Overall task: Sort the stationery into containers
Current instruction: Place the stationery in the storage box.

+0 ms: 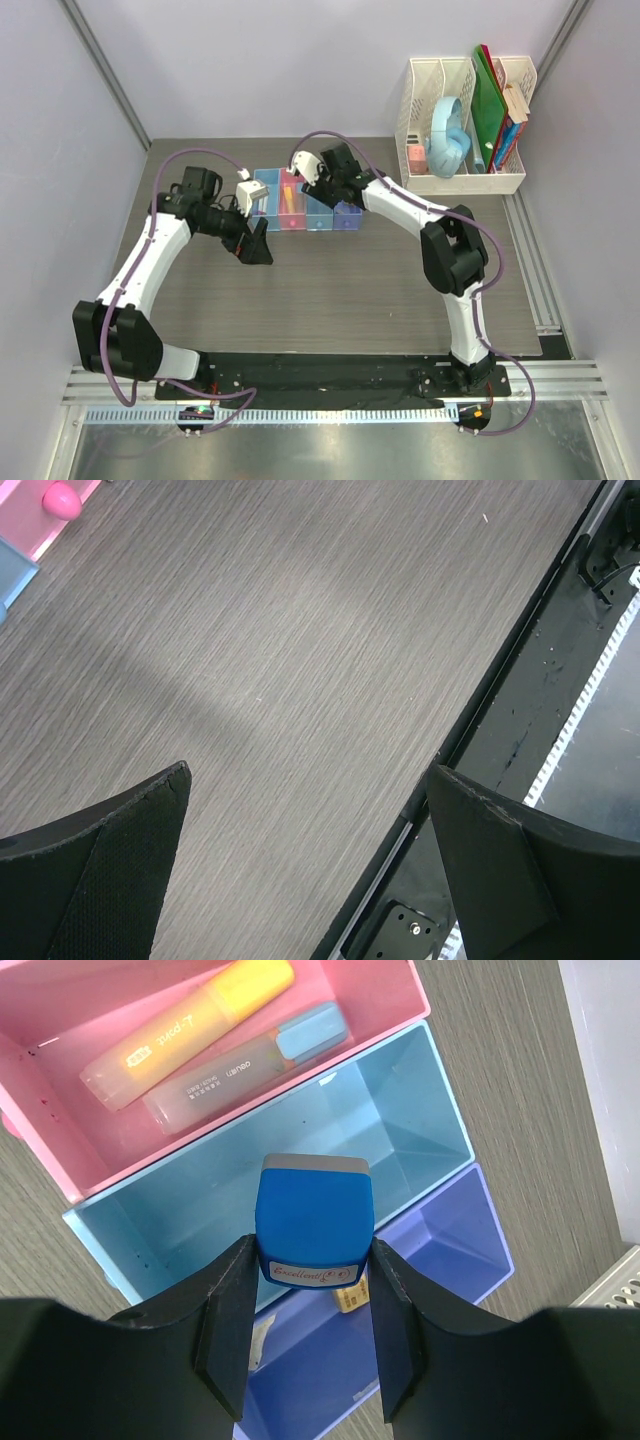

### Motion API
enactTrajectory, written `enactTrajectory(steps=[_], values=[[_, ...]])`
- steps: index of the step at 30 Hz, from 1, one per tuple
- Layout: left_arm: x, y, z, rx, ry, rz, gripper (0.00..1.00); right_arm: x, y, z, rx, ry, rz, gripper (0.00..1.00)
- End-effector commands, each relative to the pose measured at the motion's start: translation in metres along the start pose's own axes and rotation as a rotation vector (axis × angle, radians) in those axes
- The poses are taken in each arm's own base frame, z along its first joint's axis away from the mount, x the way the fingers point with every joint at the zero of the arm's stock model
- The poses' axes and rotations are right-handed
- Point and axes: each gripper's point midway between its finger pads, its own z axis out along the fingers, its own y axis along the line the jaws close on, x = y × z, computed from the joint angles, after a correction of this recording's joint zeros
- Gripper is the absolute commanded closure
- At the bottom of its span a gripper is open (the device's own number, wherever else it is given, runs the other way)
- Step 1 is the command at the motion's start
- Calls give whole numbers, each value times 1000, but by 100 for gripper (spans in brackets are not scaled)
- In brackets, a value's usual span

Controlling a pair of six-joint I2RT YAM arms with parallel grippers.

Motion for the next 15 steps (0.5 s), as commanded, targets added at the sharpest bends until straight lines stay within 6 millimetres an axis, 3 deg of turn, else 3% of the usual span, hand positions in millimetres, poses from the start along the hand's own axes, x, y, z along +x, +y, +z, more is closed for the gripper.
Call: enactTrajectory(steps=[1,15], values=[[-9,-8,-9,8,-44,32,0,-16,-13,-1,27,-43,4,73],[-8,-8,-7,16,-39,33,0,-2,-7,15,13,3,-30,73]])
